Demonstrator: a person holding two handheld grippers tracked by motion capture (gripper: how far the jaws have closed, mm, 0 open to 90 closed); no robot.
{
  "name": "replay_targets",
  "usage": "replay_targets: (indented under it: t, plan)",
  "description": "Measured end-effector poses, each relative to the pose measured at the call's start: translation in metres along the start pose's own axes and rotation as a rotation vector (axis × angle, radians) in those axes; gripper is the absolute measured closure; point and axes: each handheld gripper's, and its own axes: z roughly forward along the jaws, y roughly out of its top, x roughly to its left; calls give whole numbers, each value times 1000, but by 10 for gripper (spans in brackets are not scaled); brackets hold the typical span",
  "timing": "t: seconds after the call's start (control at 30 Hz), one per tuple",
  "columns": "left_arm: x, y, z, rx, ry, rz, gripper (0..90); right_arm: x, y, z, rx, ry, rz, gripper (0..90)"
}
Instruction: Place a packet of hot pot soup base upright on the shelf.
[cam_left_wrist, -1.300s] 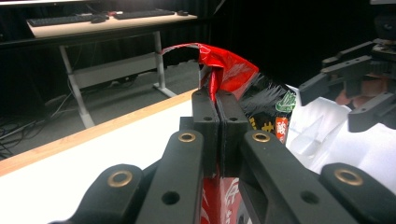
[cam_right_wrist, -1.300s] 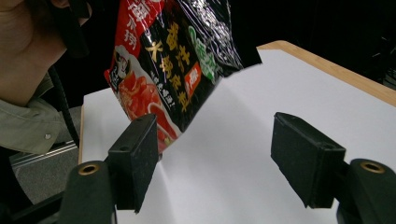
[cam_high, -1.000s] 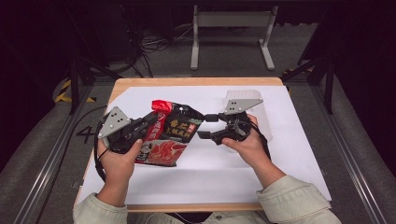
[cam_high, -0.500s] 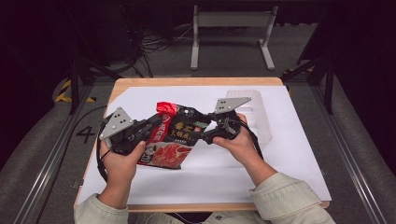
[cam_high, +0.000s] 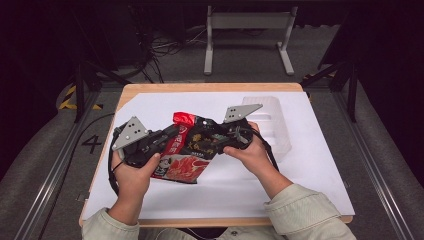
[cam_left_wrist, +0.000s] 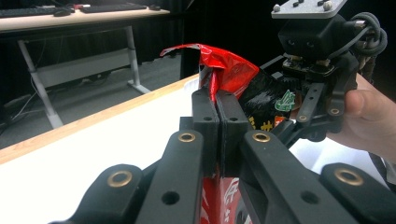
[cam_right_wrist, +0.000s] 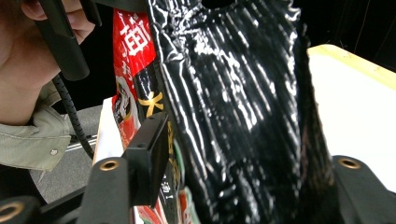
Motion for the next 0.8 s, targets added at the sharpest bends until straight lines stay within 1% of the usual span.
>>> replay_targets:
  t: [0.1,0.17,0.3,0.33,0.37,0.43,0.47,0.63,0.8]
  plan:
    - [-1,0,1,2,-2,2,885,-1,0,1,-6,4,6,429]
    - [-3,0,2,9,-2,7,885,-1,0,1,-9,8,5,446]
    - [-4,-1,3,12,2,12,885,0,0,1,0,41,-3,625]
    - [-4,-1,3,12,2,12,885,0,0,1,0,41,-3,625]
    - [-4,-1,3,12,3,13,885,0,1,0,3,49,-10,670]
    - [-4,-1,3,10,0,11,885,1,1,-1,4,52,-14,718]
    - [-4,-1,3,10,-2,12,885,0,2,-2,3,58,-12,727]
    - [-4,0,3,9,-5,17,883,0,4,-6,4,49,-21,755]
    - [-3,0,3,15,-11,18,874,0,6,-10,-16,49,2,782]
